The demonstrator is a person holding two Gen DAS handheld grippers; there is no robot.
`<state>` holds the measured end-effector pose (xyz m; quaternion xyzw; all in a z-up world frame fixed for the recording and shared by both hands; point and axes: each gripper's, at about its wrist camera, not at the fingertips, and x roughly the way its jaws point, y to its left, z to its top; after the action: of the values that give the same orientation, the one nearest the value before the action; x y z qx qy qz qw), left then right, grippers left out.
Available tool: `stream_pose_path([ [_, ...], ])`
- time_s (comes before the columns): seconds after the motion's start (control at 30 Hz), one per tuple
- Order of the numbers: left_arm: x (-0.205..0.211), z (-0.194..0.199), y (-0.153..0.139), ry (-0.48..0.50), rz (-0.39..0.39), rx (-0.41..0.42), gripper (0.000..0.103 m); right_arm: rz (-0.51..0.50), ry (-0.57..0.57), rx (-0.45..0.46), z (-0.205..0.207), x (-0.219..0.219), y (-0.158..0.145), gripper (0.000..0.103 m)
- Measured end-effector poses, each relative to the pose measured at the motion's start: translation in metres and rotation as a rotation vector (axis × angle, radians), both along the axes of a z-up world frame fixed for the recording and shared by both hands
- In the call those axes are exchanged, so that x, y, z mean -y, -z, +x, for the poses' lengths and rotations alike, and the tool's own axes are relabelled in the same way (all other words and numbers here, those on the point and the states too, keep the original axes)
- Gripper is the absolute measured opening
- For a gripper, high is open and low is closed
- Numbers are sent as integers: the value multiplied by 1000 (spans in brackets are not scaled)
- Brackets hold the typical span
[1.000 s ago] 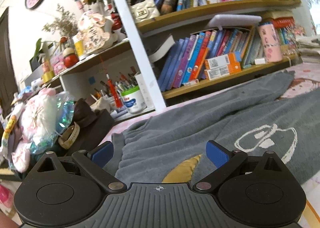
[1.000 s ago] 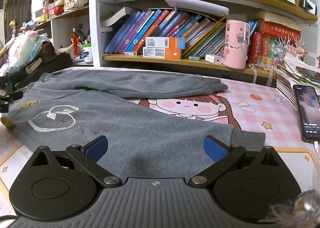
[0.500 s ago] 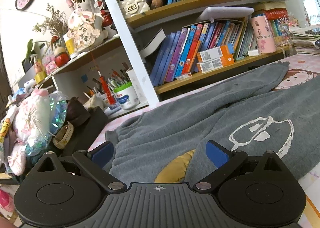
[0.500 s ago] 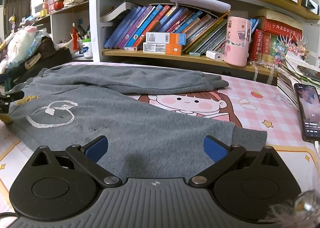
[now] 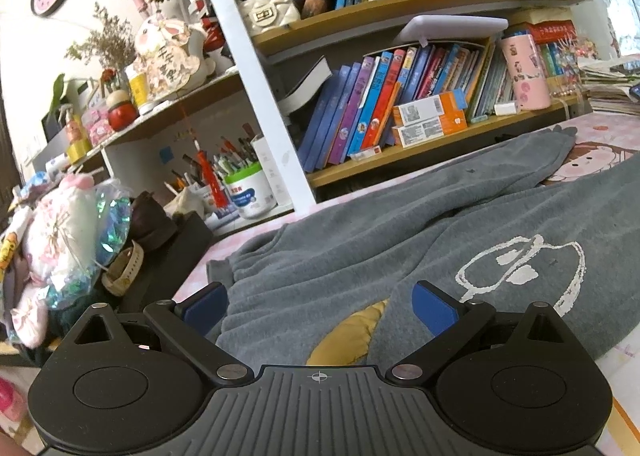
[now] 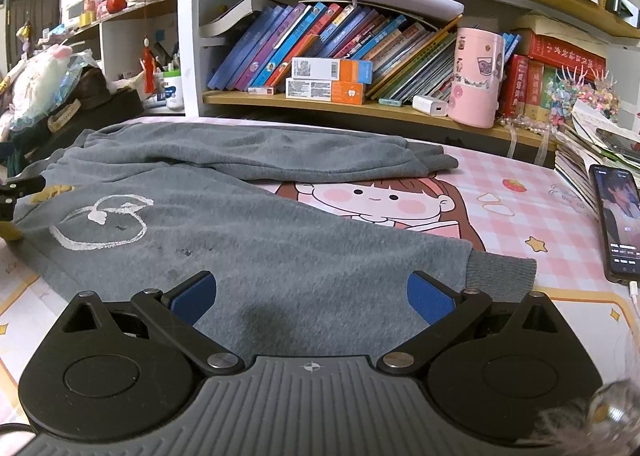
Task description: Fold clothes
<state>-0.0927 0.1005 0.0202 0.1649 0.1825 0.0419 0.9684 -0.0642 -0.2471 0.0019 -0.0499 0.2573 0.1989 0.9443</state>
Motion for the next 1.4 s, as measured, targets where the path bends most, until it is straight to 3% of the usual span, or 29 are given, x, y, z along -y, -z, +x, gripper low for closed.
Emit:
stream_pose_path([
  [0.2,-9,2,-5,6,-41,-18,100,66,-19,-1,7,15,-7,103],
  [0.3,-14,7,-14,1,-40,-12,102,54,-24,7,21,20,-17,103],
  [0.47,-35,27,-28,2,-133,-19,103,10,-35,13,56,22,-25,103],
  [0.57,-43,44,-30,4,-149,-48,103,-4,-45,1,77,22,-28,103],
  [0.73,-47,74,-32,4,-100,-83,103,-21,-91,-13,108,15,-35,103],
  [1.03,-45,123,-31,62,-102,-131,103,-47,-192,-3,164,-4,-46,103],
  [1.4,-46,171,-25,98,-104,-146,103,-112,-197,-25,228,-22,-39,103],
])
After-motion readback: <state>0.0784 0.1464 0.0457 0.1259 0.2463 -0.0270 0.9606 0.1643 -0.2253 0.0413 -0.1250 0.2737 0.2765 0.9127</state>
